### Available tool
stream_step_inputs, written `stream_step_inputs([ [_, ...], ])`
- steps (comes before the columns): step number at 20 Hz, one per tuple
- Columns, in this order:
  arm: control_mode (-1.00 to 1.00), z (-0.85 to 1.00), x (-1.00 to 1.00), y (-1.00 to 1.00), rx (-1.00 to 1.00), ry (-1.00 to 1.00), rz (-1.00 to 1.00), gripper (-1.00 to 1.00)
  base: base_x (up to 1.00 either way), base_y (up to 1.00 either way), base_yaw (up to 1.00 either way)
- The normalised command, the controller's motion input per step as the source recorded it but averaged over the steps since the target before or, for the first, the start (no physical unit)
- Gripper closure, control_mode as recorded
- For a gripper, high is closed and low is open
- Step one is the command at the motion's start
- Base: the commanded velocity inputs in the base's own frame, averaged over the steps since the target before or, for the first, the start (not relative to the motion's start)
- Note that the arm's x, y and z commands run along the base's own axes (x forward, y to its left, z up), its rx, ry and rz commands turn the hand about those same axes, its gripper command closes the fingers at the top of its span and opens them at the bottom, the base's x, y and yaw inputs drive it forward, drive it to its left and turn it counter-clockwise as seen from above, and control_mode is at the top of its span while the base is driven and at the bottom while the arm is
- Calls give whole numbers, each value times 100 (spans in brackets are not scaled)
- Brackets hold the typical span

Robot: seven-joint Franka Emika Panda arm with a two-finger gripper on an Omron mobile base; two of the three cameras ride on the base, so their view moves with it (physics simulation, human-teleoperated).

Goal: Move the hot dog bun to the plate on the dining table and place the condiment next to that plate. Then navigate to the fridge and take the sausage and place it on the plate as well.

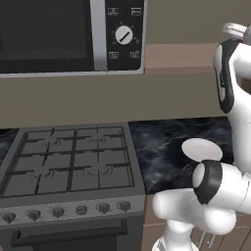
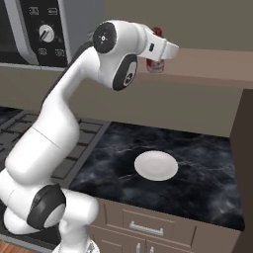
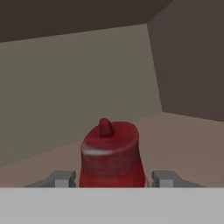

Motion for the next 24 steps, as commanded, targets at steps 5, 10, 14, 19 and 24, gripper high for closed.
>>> stream_step_inputs([
  [5,-100,-11,-100,2,0,5,-8,100,0,0,0],
  [10,-100,-22,-100,5,0,1,-4,100,0,0,0],
  [14,-100,-21,-87,16,0,0,0,100,0,0,0],
  [19,-100,0,-33,44,0,1,-1,100,0,0,0],
  [24,100,0,0,0,0,0,0,100,-44,55,-16],
])
